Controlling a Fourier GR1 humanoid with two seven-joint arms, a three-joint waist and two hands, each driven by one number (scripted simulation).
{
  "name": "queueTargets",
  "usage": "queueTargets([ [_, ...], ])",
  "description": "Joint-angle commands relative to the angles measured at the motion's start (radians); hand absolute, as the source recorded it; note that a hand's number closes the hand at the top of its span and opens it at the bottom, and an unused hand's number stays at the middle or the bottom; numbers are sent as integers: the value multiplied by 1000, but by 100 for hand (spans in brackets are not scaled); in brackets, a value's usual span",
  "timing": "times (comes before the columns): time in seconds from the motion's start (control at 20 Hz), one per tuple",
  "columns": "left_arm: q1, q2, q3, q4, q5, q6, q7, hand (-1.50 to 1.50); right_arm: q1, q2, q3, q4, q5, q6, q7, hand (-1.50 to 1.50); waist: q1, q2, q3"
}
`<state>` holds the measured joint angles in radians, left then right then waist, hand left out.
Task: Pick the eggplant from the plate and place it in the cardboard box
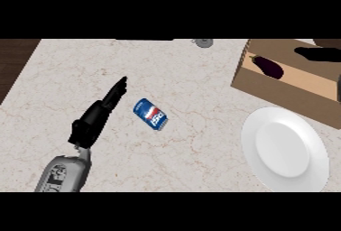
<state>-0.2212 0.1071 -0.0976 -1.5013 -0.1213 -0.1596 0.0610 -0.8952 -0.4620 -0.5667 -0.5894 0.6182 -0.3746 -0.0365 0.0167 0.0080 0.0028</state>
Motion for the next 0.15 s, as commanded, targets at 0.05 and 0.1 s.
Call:
queueTargets([
  [0.05, 7, 13, 18, 4, 10, -12, -7, 0, 48, 4, -153, -44, -203, 8, -169, -150, -14, -5, -1],
  [0.1, 17, 24, 25, -7, 12, -17, -9, 0, 33, -9, -159, -68, -219, 28, -129, -150, -17, -9, -2],
])
